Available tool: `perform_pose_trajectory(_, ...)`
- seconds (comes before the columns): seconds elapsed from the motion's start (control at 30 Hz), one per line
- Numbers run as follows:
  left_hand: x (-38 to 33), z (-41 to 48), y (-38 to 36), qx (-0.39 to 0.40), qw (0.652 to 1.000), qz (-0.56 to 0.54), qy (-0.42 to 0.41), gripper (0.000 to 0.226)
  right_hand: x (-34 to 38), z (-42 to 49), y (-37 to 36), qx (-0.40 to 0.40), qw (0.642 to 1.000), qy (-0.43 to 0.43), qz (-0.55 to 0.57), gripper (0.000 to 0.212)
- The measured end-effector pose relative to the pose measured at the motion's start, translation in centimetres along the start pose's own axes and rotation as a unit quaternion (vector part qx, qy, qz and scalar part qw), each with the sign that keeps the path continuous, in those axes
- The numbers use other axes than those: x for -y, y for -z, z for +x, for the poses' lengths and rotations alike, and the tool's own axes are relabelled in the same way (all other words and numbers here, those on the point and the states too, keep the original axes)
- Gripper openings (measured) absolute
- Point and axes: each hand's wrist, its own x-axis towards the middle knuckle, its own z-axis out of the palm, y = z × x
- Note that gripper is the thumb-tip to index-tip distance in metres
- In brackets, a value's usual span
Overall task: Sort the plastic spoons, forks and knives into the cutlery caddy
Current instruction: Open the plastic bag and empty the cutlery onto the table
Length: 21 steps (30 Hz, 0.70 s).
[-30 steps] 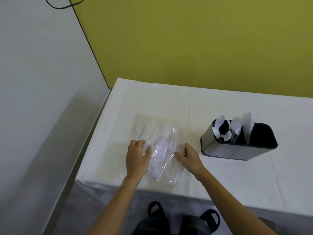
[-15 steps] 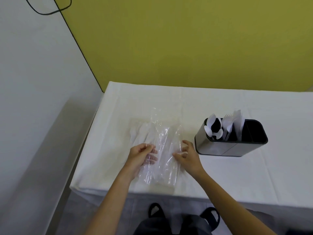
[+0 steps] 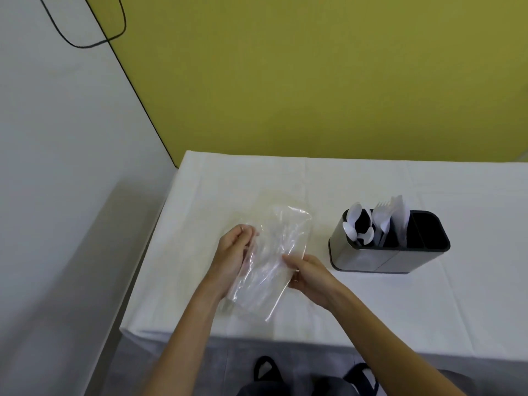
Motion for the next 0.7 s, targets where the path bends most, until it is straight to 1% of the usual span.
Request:
perform_pose_trajectory(0.07, -0.7, 0.2, 0.3, -0.035, 0.997, 0.053, -0.032, 0.026, 1.1, -0.1, -0.8, -0.024, 0.999, 0.031, -0.025, 0.019)
perform_pose_trajectory(0.13, -1.1, 0.5, 1.0, -0.082, 0.991, 0.081, -0.062, 0.026, 2.1, -0.1, -1.3, -0.019, 0.997, 0.054, -0.044, 0.021)
perform_pose_trajectory(0.2, -1.5, 0.8, 1.9, -0.125, 0.981, 0.116, -0.088, 0.025, 2.9, -0.2, -2.0, 0.011, 0.998, 0.064, -0.005, 0.022)
perform_pose_trajectory(0.27, -1.7, 0.9, 2.4, -0.148, 0.979, 0.113, -0.087, 0.022, 3.8, -0.5, -2.7, 0.038, 0.996, 0.066, 0.037, 0.02)
perform_pose_trajectory(0.3, -1.7, 1.0, 2.6, -0.147, 0.982, 0.097, -0.076, 0.021, 4.3, -0.7, -3.0, 0.051, 0.995, 0.072, 0.045, 0.02)
perform_pose_trajectory(0.37, -1.7, 1.4, 2.6, -0.117, 0.991, 0.049, -0.051, 0.023, 5.6, -1.1, -3.4, 0.08, 0.991, 0.088, 0.054, 0.022)
perform_pose_trajectory(0.43, -2.6, 1.6, 2.1, -0.085, 0.995, 0.012, -0.05, 0.024, 7.4, -1.8, -3.4, 0.096, 0.987, 0.111, 0.06, 0.024)
perform_pose_trajectory(0.5, -4.9, 1.5, 1.1, -0.071, 0.994, 0.001, -0.084, 0.024, 9.6, -2.6, -2.8, 0.105, 0.982, 0.144, 0.069, 0.021)
perform_pose_trajectory(0.6, -10.2, 1.4, -1.7, -0.065, 0.984, 0.006, -0.165, 0.022, 13.8, -4.9, -1.1, 0.111, 0.968, 0.203, 0.092, 0.022)
perform_pose_trajectory(0.7, -15.5, 1.3, -6.6, -0.049, 0.967, 0.03, -0.247, 0.02, 18.0, -7.8, 2.3, 0.089, 0.953, 0.268, 0.11, 0.027)
